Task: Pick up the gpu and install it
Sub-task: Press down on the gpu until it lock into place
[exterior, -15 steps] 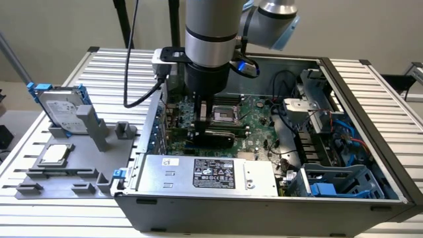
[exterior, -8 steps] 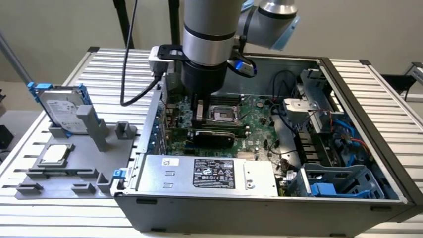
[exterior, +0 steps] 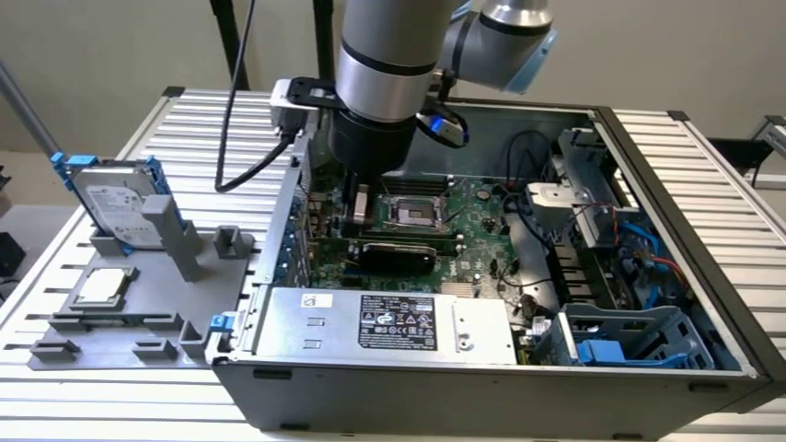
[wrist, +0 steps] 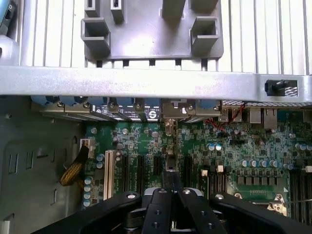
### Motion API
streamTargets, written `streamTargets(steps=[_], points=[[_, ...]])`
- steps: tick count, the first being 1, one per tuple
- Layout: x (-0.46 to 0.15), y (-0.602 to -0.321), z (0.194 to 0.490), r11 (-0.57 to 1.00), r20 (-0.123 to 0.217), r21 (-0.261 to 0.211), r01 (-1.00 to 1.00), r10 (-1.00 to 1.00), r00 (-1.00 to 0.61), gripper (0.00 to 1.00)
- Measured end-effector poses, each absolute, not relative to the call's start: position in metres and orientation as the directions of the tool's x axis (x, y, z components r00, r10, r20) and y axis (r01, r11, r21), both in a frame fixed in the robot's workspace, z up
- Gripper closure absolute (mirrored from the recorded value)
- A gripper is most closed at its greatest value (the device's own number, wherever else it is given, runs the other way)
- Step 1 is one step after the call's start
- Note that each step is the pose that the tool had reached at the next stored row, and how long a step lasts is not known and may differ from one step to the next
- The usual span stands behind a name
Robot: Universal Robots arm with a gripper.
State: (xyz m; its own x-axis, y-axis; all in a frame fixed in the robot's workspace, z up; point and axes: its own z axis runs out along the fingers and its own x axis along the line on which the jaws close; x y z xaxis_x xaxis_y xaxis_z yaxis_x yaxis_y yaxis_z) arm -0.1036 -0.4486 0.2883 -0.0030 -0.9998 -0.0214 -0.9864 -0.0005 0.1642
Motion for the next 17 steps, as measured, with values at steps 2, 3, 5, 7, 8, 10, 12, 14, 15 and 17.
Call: streamTargets(steps=[2, 3, 5, 7, 8, 10, 12, 14, 15, 17], points=[[-0.1051, -0.4479, 0.2882, -0.003, -0.016, 0.187, -0.982, -1.0, 0.0, 0.89], [-0.1058, -0.4475, 0.2881, -0.003, -0.013, 0.199, -0.98, -1.0, 0.001, 0.89], [-0.1074, -0.4465, 0.2881, -0.004, -0.008, 0.222, -0.975, -1.0, 0.002, 0.89], [-0.109, -0.4453, 0.2882, -0.005, -0.003, 0.244, -0.97, -1.0, 0.004, 0.89], [-0.1096, -0.4447, 0.2883, -0.005, 0.001, 0.252, -0.968, -1.0, 0.005, 0.89], [-0.1105, -0.4436, 0.2882, -0.006, 0.007, 0.265, -0.964, -1.0, 0.008, 0.89], [-0.1113, -0.4428, 0.2883, -0.006, 0.017, 0.276, -0.961, -1.0, 0.011, 0.89], [-0.112, -0.4419, 0.2884, -0.006, 0.028, 0.285, -0.958, -1.0, 0.014, 0.89], [-0.1121, -0.4416, 0.2885, -0.005, 0.032, 0.29, -0.957, -0.999, 0.015, 0.89], [-0.1122, -0.4412, 0.2891, -0.004, 0.04, 0.297, -0.955, -0.999, 0.016, 0.89]])
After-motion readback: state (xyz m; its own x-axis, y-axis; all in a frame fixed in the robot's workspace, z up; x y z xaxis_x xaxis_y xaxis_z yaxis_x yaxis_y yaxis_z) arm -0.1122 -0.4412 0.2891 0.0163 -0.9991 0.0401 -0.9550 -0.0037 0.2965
